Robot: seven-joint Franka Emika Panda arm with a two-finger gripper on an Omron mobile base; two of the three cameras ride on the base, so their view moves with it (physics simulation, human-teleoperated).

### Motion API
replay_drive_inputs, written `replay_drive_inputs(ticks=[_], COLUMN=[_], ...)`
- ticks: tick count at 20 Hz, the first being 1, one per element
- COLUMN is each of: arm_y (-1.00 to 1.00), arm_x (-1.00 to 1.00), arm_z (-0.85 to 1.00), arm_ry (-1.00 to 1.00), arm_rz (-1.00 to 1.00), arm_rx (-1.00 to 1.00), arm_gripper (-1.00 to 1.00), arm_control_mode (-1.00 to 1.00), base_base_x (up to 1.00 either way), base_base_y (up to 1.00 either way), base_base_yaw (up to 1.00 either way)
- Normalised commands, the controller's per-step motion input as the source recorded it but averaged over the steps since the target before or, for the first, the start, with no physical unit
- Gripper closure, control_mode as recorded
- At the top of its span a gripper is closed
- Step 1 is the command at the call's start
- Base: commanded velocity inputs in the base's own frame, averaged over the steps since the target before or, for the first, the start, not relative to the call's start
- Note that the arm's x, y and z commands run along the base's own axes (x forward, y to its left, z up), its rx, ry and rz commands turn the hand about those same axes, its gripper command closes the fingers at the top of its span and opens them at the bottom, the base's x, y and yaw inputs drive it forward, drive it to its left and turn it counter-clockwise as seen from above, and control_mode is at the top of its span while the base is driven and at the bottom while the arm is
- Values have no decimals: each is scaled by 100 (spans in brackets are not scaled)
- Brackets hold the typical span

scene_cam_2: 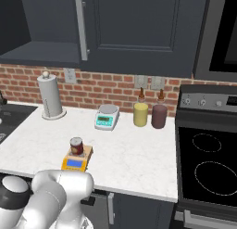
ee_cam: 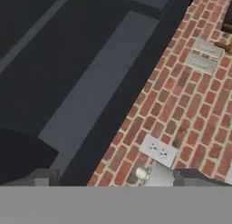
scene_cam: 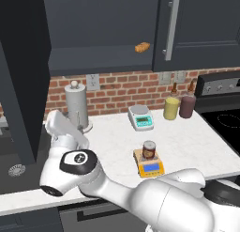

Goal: Pick the canned food and place it on the digital scale for weighing, and close the cabinet.

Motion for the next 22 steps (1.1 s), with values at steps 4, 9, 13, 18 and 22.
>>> replay_drive_inputs(ticks=[4, 9, 13, 18, 22], arm_y=[21, 26, 40, 48, 45], arm_x=[4, 0, 0, 5, 3], arm_z=[-40, -2, 0, 0, 0], arm_ry=[0, -4, 0, 5, 4], arm_rz=[0, -2, -9, -9, -6], arm_rx=[-25, -13, -3, -3, -2], arm_gripper=[-100, -100, -100, -100, -100], arm_control_mode=[-100, -100, -100, -100, -100], base_base_x=[0, 0, 0, 0, 0], base_base_y=[0, 0, 0, 0, 0], base_base_yaw=[0, 0, 0, 0, 0])
